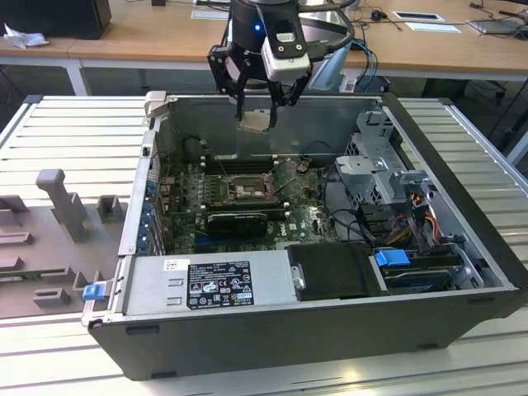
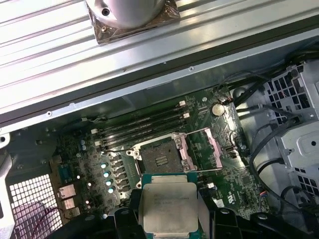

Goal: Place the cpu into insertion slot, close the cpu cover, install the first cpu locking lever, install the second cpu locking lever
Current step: 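Place the cpu into insertion slot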

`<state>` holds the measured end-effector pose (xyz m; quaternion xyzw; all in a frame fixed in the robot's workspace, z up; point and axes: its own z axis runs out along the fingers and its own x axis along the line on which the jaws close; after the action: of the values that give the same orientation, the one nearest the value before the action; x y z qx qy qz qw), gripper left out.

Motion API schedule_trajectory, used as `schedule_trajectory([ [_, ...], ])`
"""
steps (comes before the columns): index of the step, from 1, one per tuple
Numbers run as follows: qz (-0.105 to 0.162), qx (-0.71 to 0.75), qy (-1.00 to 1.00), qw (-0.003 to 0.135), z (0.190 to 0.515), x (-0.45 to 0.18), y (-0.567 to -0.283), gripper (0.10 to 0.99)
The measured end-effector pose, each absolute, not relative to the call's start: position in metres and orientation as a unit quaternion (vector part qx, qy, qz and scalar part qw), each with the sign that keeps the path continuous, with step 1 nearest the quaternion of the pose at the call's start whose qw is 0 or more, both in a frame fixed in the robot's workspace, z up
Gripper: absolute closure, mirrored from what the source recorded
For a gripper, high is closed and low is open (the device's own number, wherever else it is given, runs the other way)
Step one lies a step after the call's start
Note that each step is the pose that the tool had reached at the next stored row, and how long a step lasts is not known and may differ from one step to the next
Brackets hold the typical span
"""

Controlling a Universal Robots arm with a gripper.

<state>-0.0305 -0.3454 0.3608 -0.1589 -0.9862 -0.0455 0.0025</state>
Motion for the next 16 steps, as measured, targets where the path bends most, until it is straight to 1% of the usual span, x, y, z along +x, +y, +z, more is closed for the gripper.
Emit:
schedule_trajectory([
  [16,-0.045,-0.219,-0.975,0.0,0.3585,-0.0305,-0.3454,0.557],
])
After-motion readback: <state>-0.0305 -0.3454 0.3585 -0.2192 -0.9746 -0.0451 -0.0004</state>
